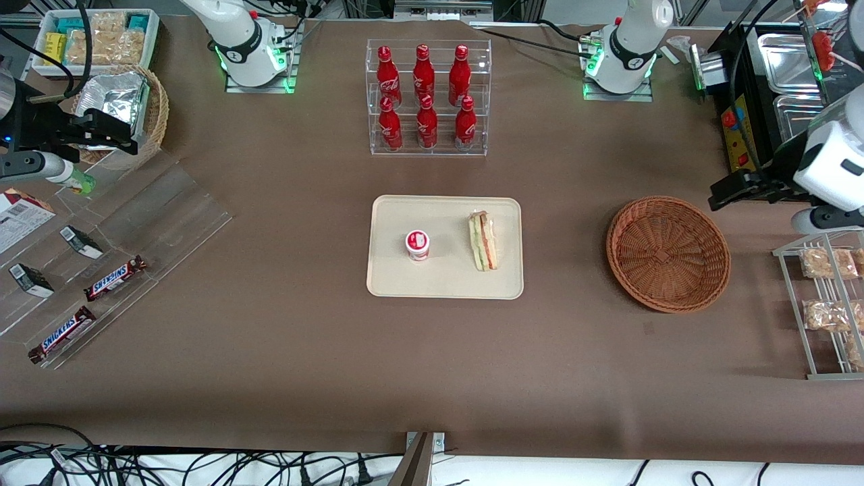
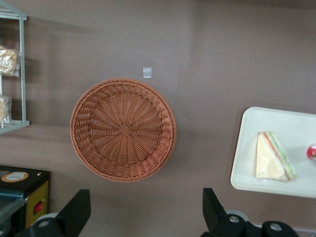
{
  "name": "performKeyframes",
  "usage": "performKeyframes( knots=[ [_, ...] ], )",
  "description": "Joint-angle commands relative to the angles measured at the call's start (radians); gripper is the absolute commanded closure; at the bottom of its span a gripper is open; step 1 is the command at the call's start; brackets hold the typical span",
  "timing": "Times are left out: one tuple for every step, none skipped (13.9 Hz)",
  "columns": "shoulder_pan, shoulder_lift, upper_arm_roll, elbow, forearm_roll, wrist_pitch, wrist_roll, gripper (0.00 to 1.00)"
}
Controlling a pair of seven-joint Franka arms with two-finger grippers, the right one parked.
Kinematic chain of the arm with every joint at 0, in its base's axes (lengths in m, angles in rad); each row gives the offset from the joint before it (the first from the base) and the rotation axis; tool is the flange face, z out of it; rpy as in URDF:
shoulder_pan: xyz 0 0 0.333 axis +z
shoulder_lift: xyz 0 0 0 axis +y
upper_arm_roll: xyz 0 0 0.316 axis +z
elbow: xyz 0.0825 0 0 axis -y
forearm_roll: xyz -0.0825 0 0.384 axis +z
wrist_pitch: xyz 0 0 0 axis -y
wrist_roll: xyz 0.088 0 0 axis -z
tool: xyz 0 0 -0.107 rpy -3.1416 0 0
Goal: Place sandwich from basket to tray
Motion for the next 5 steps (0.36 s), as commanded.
performKeyframes(
  knots=[
    [-0.008,-0.023,0.023,-0.017,-0.028,-0.035,0.145,0.00],
    [-0.011,-0.023,0.023,-0.017,-0.019,-0.034,0.141,0.00],
    [-0.011,-0.023,0.023,-0.019,-0.016,-0.035,0.144,0.00],
    [-0.010,-0.023,0.023,-0.019,-0.016,-0.035,0.147,0.00],
    [-0.010,-0.023,0.023,-0.017,-0.016,-0.035,0.147,0.00]
  ],
)
